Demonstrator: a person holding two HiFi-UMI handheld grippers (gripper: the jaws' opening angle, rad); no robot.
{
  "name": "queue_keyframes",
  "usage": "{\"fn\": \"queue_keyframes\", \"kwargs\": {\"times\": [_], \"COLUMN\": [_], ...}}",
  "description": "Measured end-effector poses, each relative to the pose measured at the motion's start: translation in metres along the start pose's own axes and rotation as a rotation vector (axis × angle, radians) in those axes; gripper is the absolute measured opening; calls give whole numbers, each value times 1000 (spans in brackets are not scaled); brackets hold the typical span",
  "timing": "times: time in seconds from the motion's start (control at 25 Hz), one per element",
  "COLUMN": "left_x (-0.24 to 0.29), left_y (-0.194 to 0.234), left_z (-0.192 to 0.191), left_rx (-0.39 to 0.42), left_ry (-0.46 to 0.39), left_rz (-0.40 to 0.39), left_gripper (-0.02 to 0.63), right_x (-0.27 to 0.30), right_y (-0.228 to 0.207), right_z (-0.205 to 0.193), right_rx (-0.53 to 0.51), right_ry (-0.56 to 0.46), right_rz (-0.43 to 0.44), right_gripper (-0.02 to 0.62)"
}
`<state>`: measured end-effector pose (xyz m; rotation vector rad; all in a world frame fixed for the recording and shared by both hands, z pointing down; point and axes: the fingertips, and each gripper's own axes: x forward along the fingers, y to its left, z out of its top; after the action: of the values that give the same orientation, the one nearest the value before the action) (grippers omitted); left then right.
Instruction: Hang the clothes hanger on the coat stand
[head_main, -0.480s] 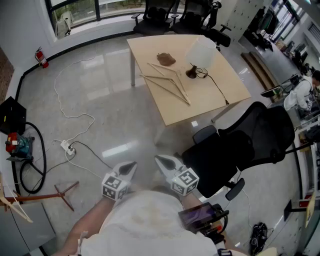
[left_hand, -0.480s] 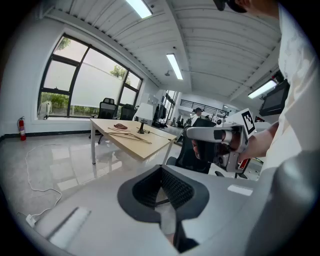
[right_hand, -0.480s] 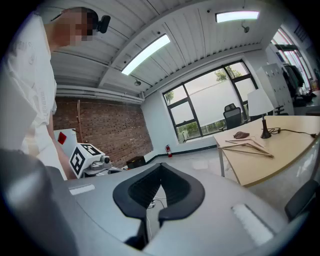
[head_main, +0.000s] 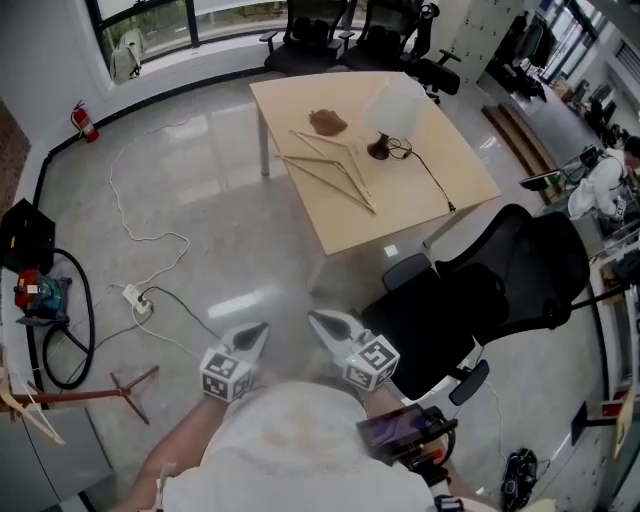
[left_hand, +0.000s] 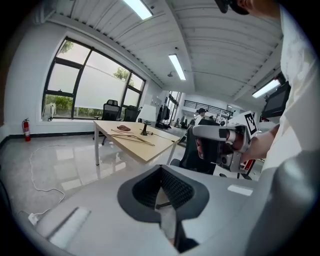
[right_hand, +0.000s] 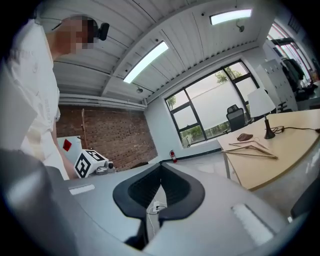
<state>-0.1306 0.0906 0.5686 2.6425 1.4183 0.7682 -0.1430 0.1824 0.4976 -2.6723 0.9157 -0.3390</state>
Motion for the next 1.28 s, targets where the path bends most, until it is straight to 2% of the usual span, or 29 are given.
{"fn": "queue_keyframes", "kwargs": {"times": [0.68,0.84,1.12,1.28], "left_x": [59,65,70,81], "left_y": [-7,-7,11,17], "left_z": [23,37,28,33], "left_rx": [17,25,-40,-44], "left_ry": [13,12,33,23], "left_rz": [38,74,164,205], "left_gripper": [2,2,2,2], "right_x": [-2,2,28,35], "right_y": [-69,-81,-101,-111], "right_z": [9,8,6,4], "right_rx": [16,35,49,56], "right_ry": [13,23,65,85], "right_rz": [15,41,125,168], "right_gripper": [15,15,15,15]}}
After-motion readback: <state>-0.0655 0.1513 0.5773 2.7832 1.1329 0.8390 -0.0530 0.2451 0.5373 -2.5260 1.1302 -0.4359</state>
